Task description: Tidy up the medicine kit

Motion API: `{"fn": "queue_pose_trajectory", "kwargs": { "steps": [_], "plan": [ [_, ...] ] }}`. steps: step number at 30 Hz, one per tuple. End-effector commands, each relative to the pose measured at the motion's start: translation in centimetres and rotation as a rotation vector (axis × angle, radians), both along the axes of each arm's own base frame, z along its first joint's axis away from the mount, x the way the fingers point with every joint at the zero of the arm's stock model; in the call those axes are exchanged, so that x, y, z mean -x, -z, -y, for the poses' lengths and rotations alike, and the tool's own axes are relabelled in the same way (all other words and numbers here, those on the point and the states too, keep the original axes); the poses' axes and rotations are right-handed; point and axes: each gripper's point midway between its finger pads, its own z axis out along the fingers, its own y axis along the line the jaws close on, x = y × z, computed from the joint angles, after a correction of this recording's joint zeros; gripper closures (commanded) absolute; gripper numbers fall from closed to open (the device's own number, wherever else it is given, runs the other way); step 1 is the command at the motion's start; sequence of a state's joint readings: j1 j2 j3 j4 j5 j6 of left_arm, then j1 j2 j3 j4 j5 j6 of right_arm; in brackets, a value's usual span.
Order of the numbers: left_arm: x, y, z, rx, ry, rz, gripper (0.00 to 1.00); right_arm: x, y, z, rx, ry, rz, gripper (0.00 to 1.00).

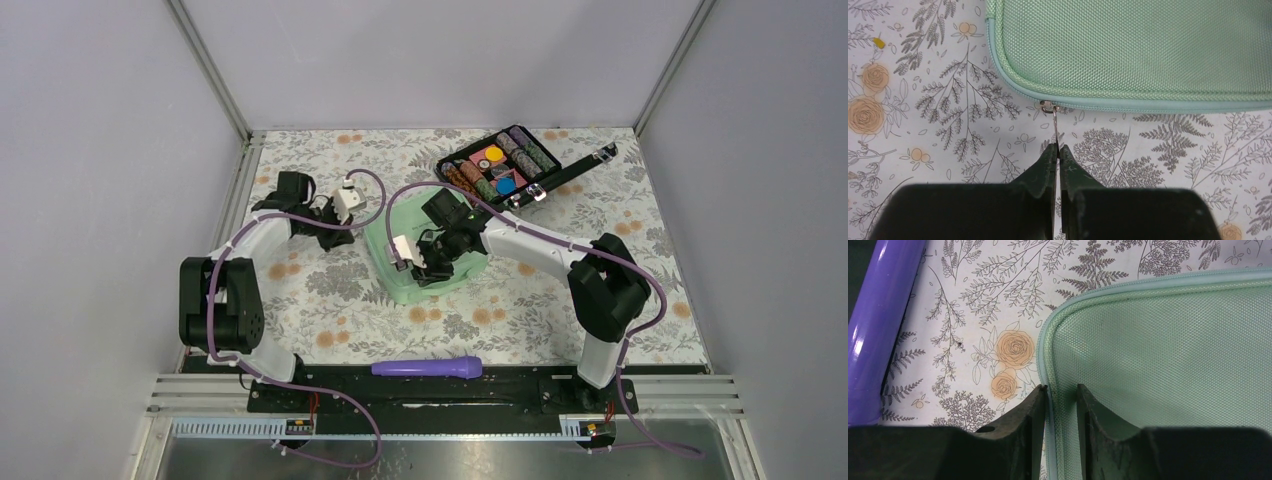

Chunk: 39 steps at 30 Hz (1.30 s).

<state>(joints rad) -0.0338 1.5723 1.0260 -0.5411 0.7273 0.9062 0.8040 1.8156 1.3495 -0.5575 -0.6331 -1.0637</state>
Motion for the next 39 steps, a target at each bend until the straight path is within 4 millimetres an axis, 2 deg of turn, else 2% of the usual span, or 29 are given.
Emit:
{"fn": "queue_pose_trajectory", "kwargs": {
  "steps": [1,3,4,7,11,16,22,24,29,31,34,39],
  "plan": [
    [-2.8,-1.8,1.7,0.051,-0.031,0.071,1.0,1.2,1.7,0.9,0.069,0.044,-0.102,0.67],
    [-3.6,-1.7,1.9,0.057,-0.049,0.064,0.99,1.2,1.6,0.9,0.067,0.043,-0.101,0.67],
    [-3.8,-1.7,2.0,0.059,-0.05,0.064,0.95,1.2,1.6,0.8,0.067,0.043,-0.102,0.67],
    [-4.2,-1.5,2.5,0.06,-0.033,0.079,0.75,1.2,1.5,0.8,0.066,0.043,-0.097,0.67],
    [-3.8,-0.5,3.0,0.069,0.041,0.11,0.64,1.1,1.5,0.8,0.067,0.048,-0.094,0.67],
    [-4.5,0.8,2.9,0.064,0.031,0.104,0.6,1.0,1.5,1.0,0.074,0.056,-0.09,0.67],
    [-5.6,0.0,3.5,0.1,0.053,0.143,0.6,1.1,1.5,1.1,0.082,0.068,-0.096,0.67],
    [-5.3,-0.5,4.2,0.129,0.101,0.155,0.63,1.1,1.4,1.2,0.084,0.069,-0.097,0.67],
    [-4.7,-1.3,5.3,0.187,0.175,0.159,0.93,1.1,1.5,1.2,0.09,0.073,-0.097,0.67],
    [-4.6,-1.7,5.3,0.195,0.179,0.161,1.0,1.1,1.6,1.3,0.094,0.073,-0.1,0.67],
    [-4.8,-2.3,4.6,0.17,0.153,0.177,1.0,1.0,1.6,1.2,0.095,0.076,-0.103,0.67],
    [-5.2,-3.5,2.0,0.149,0.04,0.186,1.0,0.7,1.6,1.0,0.09,0.084,-0.108,0.67]
  ]
}}
